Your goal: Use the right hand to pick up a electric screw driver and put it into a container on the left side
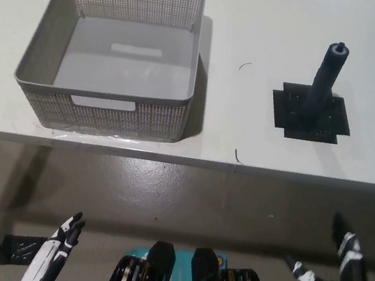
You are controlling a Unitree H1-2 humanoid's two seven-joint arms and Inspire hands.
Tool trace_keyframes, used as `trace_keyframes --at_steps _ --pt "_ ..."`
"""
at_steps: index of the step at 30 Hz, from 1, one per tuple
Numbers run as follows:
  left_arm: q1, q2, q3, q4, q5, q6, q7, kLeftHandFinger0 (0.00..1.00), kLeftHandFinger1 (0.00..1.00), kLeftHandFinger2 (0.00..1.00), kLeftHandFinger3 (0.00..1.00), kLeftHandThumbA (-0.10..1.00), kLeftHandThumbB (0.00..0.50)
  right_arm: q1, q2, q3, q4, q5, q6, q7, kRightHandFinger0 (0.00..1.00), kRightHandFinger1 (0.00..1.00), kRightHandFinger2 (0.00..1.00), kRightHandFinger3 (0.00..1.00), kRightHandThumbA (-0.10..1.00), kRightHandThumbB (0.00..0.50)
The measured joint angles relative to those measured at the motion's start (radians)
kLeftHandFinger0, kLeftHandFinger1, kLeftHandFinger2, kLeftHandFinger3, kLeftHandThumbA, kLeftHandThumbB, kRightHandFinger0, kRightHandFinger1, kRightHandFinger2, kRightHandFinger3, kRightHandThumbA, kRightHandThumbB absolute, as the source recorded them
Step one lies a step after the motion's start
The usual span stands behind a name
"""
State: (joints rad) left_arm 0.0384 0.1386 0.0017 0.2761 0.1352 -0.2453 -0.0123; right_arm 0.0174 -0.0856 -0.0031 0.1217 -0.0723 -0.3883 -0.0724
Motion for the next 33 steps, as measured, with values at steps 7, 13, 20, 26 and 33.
trace_keyframes --at_steps 7,13,20,26,33 --pt "-0.003 0.000 0.003 0.000 0.006 -0.007 0.000 1.00 1.00 1.00 1.00 1.00 0.156 -0.006 0.013 -0.034 -0.223 0.008 0.000 -0.004 1.00 1.00 1.00 1.00 1.00 0.328" --pt "-0.004 0.000 0.004 0.001 0.011 -0.021 0.000 1.00 1.00 1.00 1.00 1.00 0.161 -0.111 0.011 -0.099 -0.220 0.056 0.029 -0.007 1.00 1.00 1.00 1.00 0.99 0.287" --pt "-0.010 0.000 0.009 0.010 0.010 -0.025 -0.001 1.00 1.00 1.00 1.00 1.00 0.151 -0.296 -0.017 -0.168 -0.028 0.110 0.074 -0.009 1.00 1.00 1.00 1.00 1.00 0.294" --pt "-0.013 0.000 0.010 0.017 0.010 -0.026 -0.001 1.00 1.00 1.00 1.00 1.00 0.154 -0.450 -0.054 -0.199 0.218 0.126 0.094 -0.011 1.00 1.00 1.00 1.00 1.00 0.285" --pt "-0.012 0.000 0.010 0.019 0.011 -0.028 -0.001 1.00 1.00 1.00 1.00 1.00 0.151 -0.597 -0.063 -0.201 0.467 0.146 0.122 -0.007 1.00 1.00 1.00 1.00 0.97 0.347"
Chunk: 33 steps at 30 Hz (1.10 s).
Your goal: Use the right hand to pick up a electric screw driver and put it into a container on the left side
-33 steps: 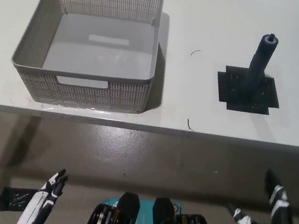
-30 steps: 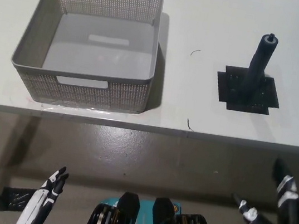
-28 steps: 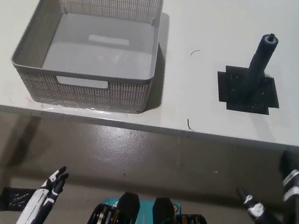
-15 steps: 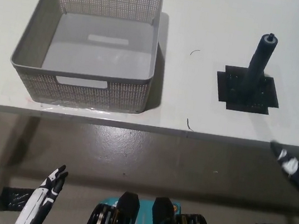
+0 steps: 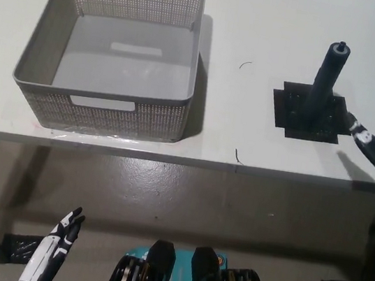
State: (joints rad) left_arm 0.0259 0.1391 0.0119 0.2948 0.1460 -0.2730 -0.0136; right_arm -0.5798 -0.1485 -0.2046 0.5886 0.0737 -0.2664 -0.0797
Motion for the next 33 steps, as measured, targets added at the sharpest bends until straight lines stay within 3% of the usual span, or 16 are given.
trace_keyframes --at_steps 3,11,15,24,28,31,33 --pt "0.000 0.000 0.000 0.001 0.000 0.000 0.000 1.00 1.00 1.00 1.00 1.00 0.157 -0.043 -0.003 0.000 0.086 0.010 0.002 0.005 1.00 1.00 1.00 1.00 0.94 0.307" --pt "0.000 0.000 0.000 0.000 0.001 0.000 0.000 1.00 1.00 1.00 1.00 1.00 0.134 -0.104 0.002 0.013 0.177 0.017 0.011 0.005 1.00 1.00 1.00 1.00 0.95 0.447" --pt "0.000 0.000 0.000 0.000 0.002 0.000 0.000 1.00 1.00 1.00 1.00 1.00 0.135 -0.121 0.012 0.025 0.222 0.016 0.015 -0.001 1.00 1.00 1.00 1.00 0.86 0.418" --pt "0.004 0.000 0.000 0.000 0.001 0.000 -0.001 1.00 1.00 1.00 1.00 1.00 0.134 -0.171 0.046 0.038 0.338 0.015 0.015 -0.006 1.00 1.00 1.00 1.00 0.76 0.436" --pt "0.010 0.000 0.000 0.000 0.001 0.000 -0.001 1.00 1.00 1.00 1.00 1.00 0.138 -0.212 0.050 0.045 0.423 0.013 0.003 -0.009 1.00 1.00 1.00 1.00 0.76 0.448" --pt "0.019 0.000 0.000 0.000 0.001 0.000 -0.001 1.00 1.00 1.00 1.00 1.00 0.150 -0.243 0.048 0.057 0.470 0.005 -0.002 -0.018 1.00 1.00 1.00 1.00 0.80 0.496" --pt "0.022 0.000 0.000 0.000 0.002 -0.001 -0.001 1.00 1.00 1.00 1.00 1.00 0.150 -0.275 0.047 0.073 0.516 -0.003 -0.006 -0.025 1.00 1.00 1.00 1.00 0.81 0.500"
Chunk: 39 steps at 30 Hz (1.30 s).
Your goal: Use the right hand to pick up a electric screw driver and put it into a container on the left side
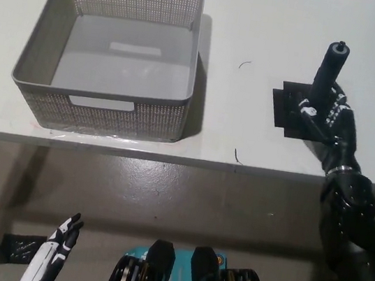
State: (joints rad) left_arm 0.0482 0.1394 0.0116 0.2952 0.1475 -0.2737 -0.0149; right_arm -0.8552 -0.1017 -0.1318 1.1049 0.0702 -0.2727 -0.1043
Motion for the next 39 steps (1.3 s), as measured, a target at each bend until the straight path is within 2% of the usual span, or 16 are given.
trace_keyframes --at_steps 1,4,6,7,8,9,10,11,12,15,18,20,29,33,35,39 --pt "0.000 0.000 0.000 0.000 0.000 -0.001 0.000 1.00 1.00 1.00 1.00 1.00 0.158 -0.021 -0.002 0.009 0.032 -0.006 0.000 -0.004 1.00 1.00 1.00 1.00 0.80 0.474" --pt "0.000 0.000 0.000 0.000 0.000 -0.005 0.000 1.00 1.00 1.00 1.00 1.00 0.159 -0.081 -0.004 0.026 0.104 -0.013 0.001 -0.016 1.00 1.00 1.00 1.00 0.82 0.500" --pt "0.000 -0.001 0.000 0.001 -0.001 -0.008 0.000 1.00 1.00 1.00 1.00 1.00 0.169 -0.115 -0.007 0.034 0.137 -0.015 0.002 -0.019 1.00 1.00 1.00 1.00 0.75 0.500" --pt "0.000 -0.001 -0.001 0.002 -0.001 -0.011 0.000 1.00 1.00 1.00 1.00 1.00 0.168 -0.145 -0.010 0.039 0.170 -0.016 0.004 -0.025 0.79 0.79 0.87 1.00 0.58 0.499" --pt "0.000 -0.002 -0.002 0.004 0.000 -0.014 0.000 1.00 1.00 1.00 1.00 1.00 0.169 -0.172 -0.011 0.040 0.192 -0.017 0.009 -0.037 0.12 0.13 0.25 0.46 0.08 0.347" --pt "0.001 -0.002 -0.002 0.005 0.000 -0.015 0.000 1.00 1.00 1.00 1.00 1.00 0.169 -0.190 -0.011 0.037 0.210 -0.016 0.014 -0.055 0.05 0.14 0.34 0.50 0.11 0.349" --pt "0.001 -0.003 -0.003 0.006 0.000 -0.015 0.000 1.00 1.00 1.00 1.00 1.00 0.161 -0.203 -0.011 0.035 0.218 -0.016 0.016 -0.066 0.00 0.01 0.19 0.17 -0.09 0.203" --pt "0.002 -0.007 -0.003 0.007 0.000 -0.015 0.000 1.00 1.00 1.00 1.00 1.00 0.160 -0.228 -0.011 0.027 0.237 -0.015 0.021 -0.097 0.00 0.00 0.24 0.17 -0.10 0.159" --pt "0.003 -0.008 -0.004 0.007 0.000 -0.015 0.000 1.00 1.00 1.00 1.00 1.00 0.160 -0.241 -0.010 0.024 0.249 -0.014 0.024 -0.114 0.00 0.01 0.35 0.30 -0.10 0.162" --pt "0.002 -0.008 -0.004 0.006 0.000 -0.015 0.000 1.00 1.00 1.00 1.00 1.00 0.148 -0.277 -0.011 0.016 0.276 -0.014 0.034 -0.173 0.00 0.00 0.47 0.51 -0.10 0.172" --pt "-0.003 -0.007 -0.004 0.006 0.000 -0.015 0.000 1.00 1.00 1.00 1.00 1.00 0.146 -0.310 -0.011 0.012 0.292 -0.014 0.037 -0.217 0.00 0.00 0.48 0.48 -0.10 0.179" --pt "-0.011 -0.008 -0.004 0.006 0.000 -0.016 0.000 1.00 1.00 1.00 1.00 1.00 0.147 -0.323 -0.010 0.012 0.293 -0.014 0.037 -0.246 0.00 0.05 0.52 0.55 -0.10 0.146" --pt "-0.008 -0.007 -0.004 0.006 -0.003 -0.019 -0.001 1.00 1.00 1.00 1.00 1.00 0.128 -0.319 -0.003 0.014 0.294 -0.014 0.036 -0.299 0.00 0.14 0.57 0.58 -0.10 0.174" --pt "-0.008 -0.007 -0.004 0.008 -0.005 -0.024 0.000 1.00 1.00 1.00 1.00 1.00 0.129 -0.320 -0.002 0.022 0.294 -0.016 0.036 -0.321 0.00 0.09 0.50 0.60 -0.10 0.167" --pt "-0.008 -0.007 -0.004 0.008 -0.006 -0.025 0.000 1.00 1.00 1.00 1.00 1.00 0.125 -0.321 -0.002 0.035 0.293 -0.020 0.036 -0.337 0.00 0.12 0.58 0.61 -0.10 0.140" --pt "-0.007 -0.007 -0.004 0.009 -0.008 -0.025 -0.001 1.00 1.00 1.00 1.00 1.00 0.134 -0.326 0.002 0.044 0.278 -0.027 0.031 -0.354 0.00 0.14 0.61 0.67 -0.10 0.127"
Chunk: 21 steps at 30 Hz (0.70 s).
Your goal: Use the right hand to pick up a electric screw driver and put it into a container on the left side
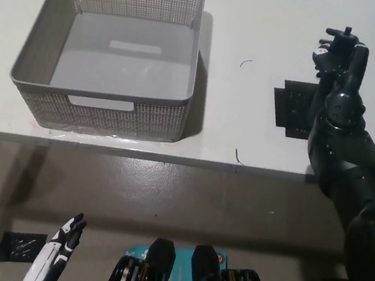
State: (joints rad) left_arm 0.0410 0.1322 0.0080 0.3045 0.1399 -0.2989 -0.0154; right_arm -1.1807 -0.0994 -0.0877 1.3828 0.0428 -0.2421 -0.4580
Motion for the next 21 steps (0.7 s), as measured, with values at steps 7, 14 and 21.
trace_keyframes --at_steps 7,14,21 --pt "0.008 0.000 0.000 0.004 0.002 -0.001 0.001 1.00 1.00 1.00 1.00 1.00 0.131 -0.027 0.029 0.018 -0.094 -0.015 -0.023 -0.004 0.00 0.20 0.60 0.65 -0.10 0.140" --pt "0.026 -0.001 0.000 0.013 0.000 -0.006 0.000 1.00 1.00 1.00 1.00 1.00 0.125 -0.055 0.090 0.052 -0.246 -0.042 -0.020 -0.016 0.00 0.16 0.57 0.69 -0.10 0.120" --pt "0.047 -0.001 -0.003 0.019 -0.001 -0.017 0.000 1.00 1.00 1.00 1.00 1.00 0.114 -0.061 0.174 0.089 -0.338 -0.076 0.015 -0.026 0.00 0.16 0.62 0.70 -0.10 0.132"
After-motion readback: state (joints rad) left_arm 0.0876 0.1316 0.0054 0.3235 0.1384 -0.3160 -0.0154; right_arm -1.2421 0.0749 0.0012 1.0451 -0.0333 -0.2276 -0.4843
